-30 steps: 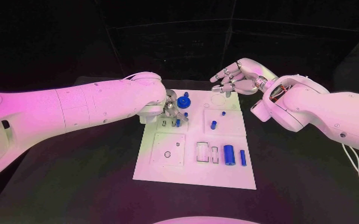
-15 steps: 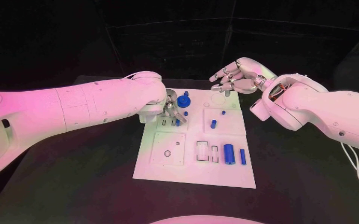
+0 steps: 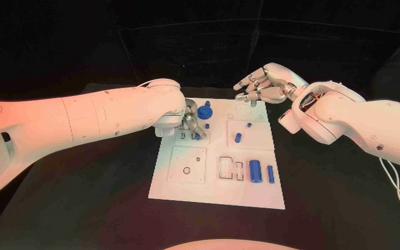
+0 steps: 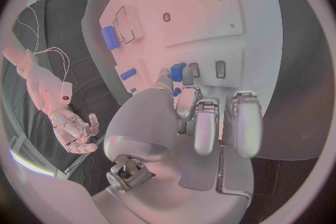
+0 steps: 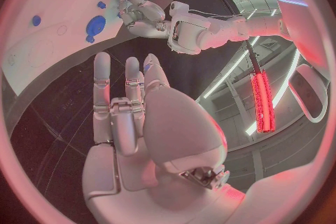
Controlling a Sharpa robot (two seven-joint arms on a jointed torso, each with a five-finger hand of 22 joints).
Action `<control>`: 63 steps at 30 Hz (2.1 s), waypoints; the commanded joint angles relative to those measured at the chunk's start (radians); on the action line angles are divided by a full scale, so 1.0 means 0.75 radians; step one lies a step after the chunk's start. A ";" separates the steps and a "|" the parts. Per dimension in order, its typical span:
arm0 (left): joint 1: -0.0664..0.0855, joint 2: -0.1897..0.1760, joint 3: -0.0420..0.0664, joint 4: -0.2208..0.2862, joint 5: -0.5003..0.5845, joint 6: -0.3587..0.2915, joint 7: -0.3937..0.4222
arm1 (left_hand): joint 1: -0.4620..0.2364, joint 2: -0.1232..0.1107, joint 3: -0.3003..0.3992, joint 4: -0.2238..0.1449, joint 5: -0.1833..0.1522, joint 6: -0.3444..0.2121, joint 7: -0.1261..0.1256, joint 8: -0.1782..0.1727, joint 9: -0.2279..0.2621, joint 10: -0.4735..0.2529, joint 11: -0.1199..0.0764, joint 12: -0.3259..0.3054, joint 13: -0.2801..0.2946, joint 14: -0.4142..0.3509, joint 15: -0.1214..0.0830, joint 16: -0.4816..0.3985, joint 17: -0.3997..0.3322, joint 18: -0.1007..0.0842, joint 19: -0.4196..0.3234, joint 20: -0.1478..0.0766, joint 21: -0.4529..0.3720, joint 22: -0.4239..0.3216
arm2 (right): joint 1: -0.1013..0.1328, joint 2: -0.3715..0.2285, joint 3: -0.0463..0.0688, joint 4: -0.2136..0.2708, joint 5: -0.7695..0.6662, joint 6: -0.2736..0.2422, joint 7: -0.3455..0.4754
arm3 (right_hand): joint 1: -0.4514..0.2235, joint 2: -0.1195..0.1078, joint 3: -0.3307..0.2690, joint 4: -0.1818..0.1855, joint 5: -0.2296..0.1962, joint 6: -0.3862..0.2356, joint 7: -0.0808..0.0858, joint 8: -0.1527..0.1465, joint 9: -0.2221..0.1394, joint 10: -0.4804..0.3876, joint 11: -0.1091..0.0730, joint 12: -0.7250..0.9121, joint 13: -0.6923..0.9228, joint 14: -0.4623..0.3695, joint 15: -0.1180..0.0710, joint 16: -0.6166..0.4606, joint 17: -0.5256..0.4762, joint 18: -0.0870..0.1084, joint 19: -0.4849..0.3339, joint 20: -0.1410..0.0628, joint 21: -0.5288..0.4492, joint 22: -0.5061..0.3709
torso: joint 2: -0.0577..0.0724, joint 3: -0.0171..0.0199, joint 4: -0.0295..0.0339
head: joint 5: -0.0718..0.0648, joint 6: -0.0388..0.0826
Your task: Assemble the parts on the task board
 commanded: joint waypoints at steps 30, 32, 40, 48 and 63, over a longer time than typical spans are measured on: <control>0.017 -0.194 0.011 0.119 -0.061 -0.302 0.107 | -0.177 -0.185 0.839 -0.184 -0.005 -0.034 -0.014 0.037 0.251 -0.017 -0.023 -0.086 -0.102 0.139 -0.015 0.004 0.351 -0.002 0.018 -0.017 -0.017 0.082 | 0.003 0.003 0.001 -0.031 -0.003 0.008 0.003 | -0.003 0.016 -0.013 0.004 0.012 0.000 0.006 0.002 0.000 -0.012 0.005 0.003 -0.002 0.139 0.012 0.003 0.351 0.003 0.004 0.006 -0.010 0.002 | 0.001 0.0003 0.0012 | 0.005 0.016; 0.018 -0.199 0.011 0.117 -0.070 -0.316 0.111 | -0.182 -0.190 0.855 -0.187 -0.005 -0.033 -0.014 0.037 0.256 -0.016 -0.024 -0.086 -0.102 0.139 -0.015 0.004 0.351 -0.003 0.018 -0.017 -0.016 0.084 | 0.003 0.003 0.001 -0.033 -0.003 0.008 0.003 | -0.003 0.016 -0.013 0.004 0.012 0.000 0.006 0.002 0.000 -0.012 0.005 0.003 -0.002 0.139 0.012 0.003 0.351 0.003 0.004 0.006 -0.010 0.002 | 0.000 0.0005 0.0007 | 0.007 0.016; 0.010 -0.186 0.010 0.110 -0.081 -0.345 0.123 | -0.189 -0.197 0.872 -0.190 -0.005 -0.031 -0.014 0.036 0.262 -0.013 -0.024 -0.083 -0.099 0.139 -0.016 0.004 0.351 -0.003 0.020 -0.017 -0.015 0.087 | 0.003 0.008 0.001 -0.039 -0.003 0.009 0.003 | -0.004 0.016 -0.014 0.005 0.013 -0.001 0.006 0.002 0.000 -0.013 0.005 0.002 -0.002 0.139 0.013 0.003 0.351 0.003 0.004 0.007 -0.010 0.002 | 0.000 0.0012 -0.0002 | 0.016 0.013; -0.017 -0.182 0.008 0.138 -0.083 -0.447 0.147 | -0.195 -0.203 0.883 -0.192 -0.005 -0.029 -0.014 0.036 0.266 -0.008 -0.024 -0.077 -0.094 0.139 -0.016 0.004 0.351 -0.004 0.022 -0.017 -0.012 0.092 | 0.003 0.018 0.001 -0.050 -0.003 0.012 0.003 | -0.004 0.016 -0.014 0.005 0.013 -0.001 0.006 0.002 0.000 -0.013 0.005 0.002 -0.002 0.139 0.013 0.003 0.351 0.003 0.004 0.007 -0.010 0.002 | 0.000 0.0011 -0.0015 | 0.015 0.010; -0.053 -0.191 0.006 0.179 -0.114 -0.432 0.114 | -0.197 -0.207 0.895 -0.195 -0.005 -0.028 -0.015 0.036 0.270 -0.007 -0.025 -0.076 -0.093 0.139 -0.016 0.004 0.351 -0.005 0.024 -0.018 -0.011 0.094 | 0.002 0.031 0.000 -0.063 -0.003 0.017 0.004 | -0.004 0.016 -0.014 0.005 0.013 -0.001 0.006 0.002 0.000 -0.013 0.005 0.002 -0.002 0.139 0.013 0.003 0.351 0.003 0.004 0.007 -0.010 0.002 | 0.001 -0.0019 -0.0019 | 0.019 0.004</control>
